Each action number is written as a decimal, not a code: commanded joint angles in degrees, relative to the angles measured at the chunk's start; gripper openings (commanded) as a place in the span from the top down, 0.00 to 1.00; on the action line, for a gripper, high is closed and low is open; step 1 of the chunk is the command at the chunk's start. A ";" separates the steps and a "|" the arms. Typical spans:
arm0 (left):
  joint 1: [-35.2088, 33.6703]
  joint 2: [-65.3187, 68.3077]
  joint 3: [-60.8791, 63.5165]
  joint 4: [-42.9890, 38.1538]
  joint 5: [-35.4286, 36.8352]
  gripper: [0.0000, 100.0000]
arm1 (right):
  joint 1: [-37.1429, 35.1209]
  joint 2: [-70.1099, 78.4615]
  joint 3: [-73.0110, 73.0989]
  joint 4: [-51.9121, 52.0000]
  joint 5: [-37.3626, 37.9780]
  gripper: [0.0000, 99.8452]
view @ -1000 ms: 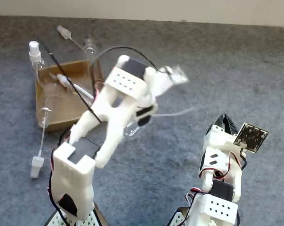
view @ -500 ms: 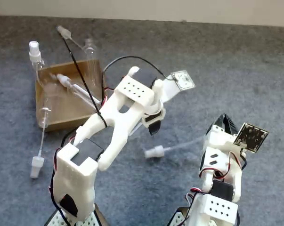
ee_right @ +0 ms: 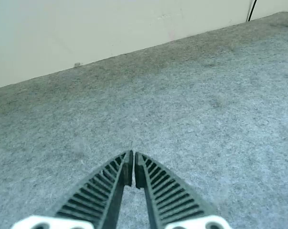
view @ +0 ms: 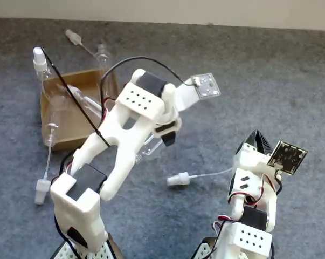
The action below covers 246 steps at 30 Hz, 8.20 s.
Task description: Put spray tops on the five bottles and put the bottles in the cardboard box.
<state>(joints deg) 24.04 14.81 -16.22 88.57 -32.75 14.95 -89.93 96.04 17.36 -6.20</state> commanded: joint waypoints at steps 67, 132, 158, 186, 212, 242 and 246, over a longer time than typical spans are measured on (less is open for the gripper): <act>-2.33 10.07 -14.37 9.41 90.73 0.91 | -0.48 -0.66 6.64 1.63 -0.18 0.99; 5.23 25.89 -11.30 -16.18 113.32 0.17 | -0.75 -0.40 6.64 1.71 -0.18 0.99; 3.65 25.54 -32.04 12.84 92.22 0.06 | -0.66 -0.40 6.64 1.71 -0.18 0.99; 0.40 11.12 -8.04 12.84 70.07 0.07 | -0.66 -0.40 6.64 1.71 -0.18 0.99; -1.45 10.86 -15.34 12.75 31.47 0.07 | -4.00 -0.66 6.90 3.82 -0.18 0.98; -1.19 11.30 -15.08 12.84 31.21 0.07 | -4.00 -0.66 6.90 3.82 -0.18 0.98; -1.19 11.12 -15.08 12.84 31.21 0.07 | -4.00 -0.66 6.90 3.91 -0.18 0.98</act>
<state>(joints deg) 22.02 29.58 -28.70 100.70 -1.10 11.52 -89.93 96.04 21.14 -6.20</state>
